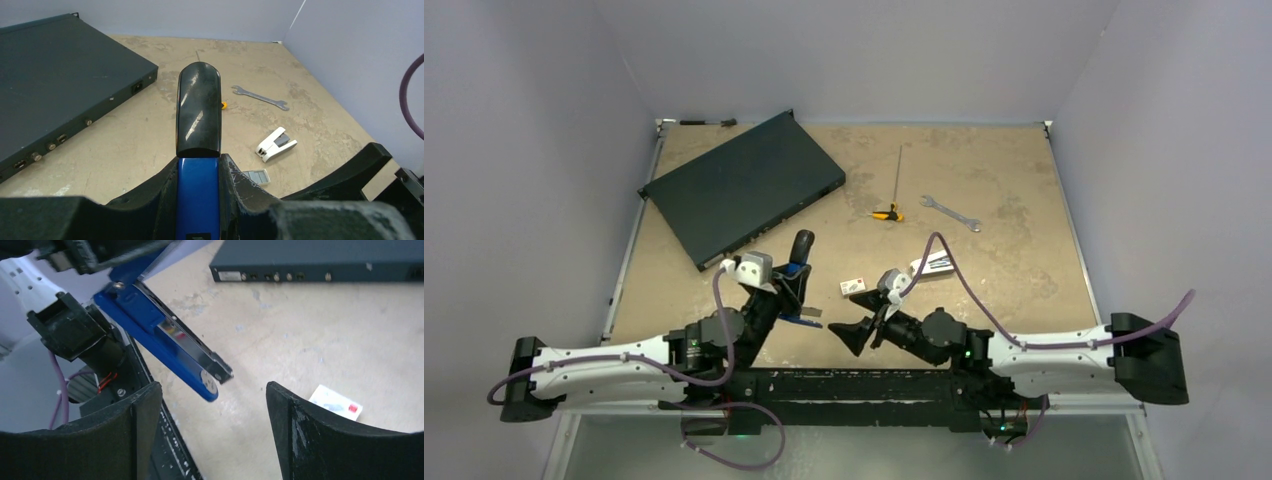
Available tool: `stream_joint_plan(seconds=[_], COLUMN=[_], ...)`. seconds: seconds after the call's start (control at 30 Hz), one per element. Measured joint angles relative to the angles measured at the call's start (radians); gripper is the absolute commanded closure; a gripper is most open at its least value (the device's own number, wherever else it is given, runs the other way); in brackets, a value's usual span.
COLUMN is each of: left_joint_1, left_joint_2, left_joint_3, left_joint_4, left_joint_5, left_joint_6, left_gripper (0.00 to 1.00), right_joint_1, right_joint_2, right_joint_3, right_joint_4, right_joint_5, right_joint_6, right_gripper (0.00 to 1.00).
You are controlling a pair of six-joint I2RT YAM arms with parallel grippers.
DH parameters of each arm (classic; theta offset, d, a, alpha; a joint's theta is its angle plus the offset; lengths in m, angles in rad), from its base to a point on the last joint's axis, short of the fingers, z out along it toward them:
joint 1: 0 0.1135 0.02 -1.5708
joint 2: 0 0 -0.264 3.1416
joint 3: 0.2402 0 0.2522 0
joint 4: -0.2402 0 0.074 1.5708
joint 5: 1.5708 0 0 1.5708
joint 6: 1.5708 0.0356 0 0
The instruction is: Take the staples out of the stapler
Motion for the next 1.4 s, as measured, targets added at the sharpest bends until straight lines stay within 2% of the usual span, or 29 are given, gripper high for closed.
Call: stream_joint_plan(seconds=[0.17,0.37,0.6,0.9,1.2,1.4], left_joint_1=[0.000,0.030,0.296,0.374,0.373,0.374], left_joint_2=[0.047,0.149,0.286,0.473,0.407,0.324], left_joint_3=[0.058,0.119,0.137,0.246,0.250,0.290], left_joint_4=[-0.098,-0.195,-0.261,-0.348,-0.438,-0.514], left_joint_5=[-0.054,-0.076,0.159,0.350,0.433,0.543], left_joint_6=[-0.045,-0.100,-0.177,-0.194,-0.219,-0.220], left_gripper=[1.00,1.00,1.00,1.00,1.00,1.00], right_joint_1=[0.000,0.002,0.002,0.002,0.002,0.002], right_joint_2=[0.119,0.191,0.027,-0.190,-0.224,-0.146], right_joint_3=[0.023,0.036,-0.021,-0.081,-0.109,-0.108], right_joint_4=[0.130,0.174,0.182,0.072,0.015,0.048], right_joint_5=[-0.066,-0.085,-0.042,0.028,0.034,-0.018], right_joint_6=[-0.166,-0.216,-0.186,-0.119,-0.109,-0.244], right_gripper=[0.29,0.29,0.30,0.31,0.28,0.26])
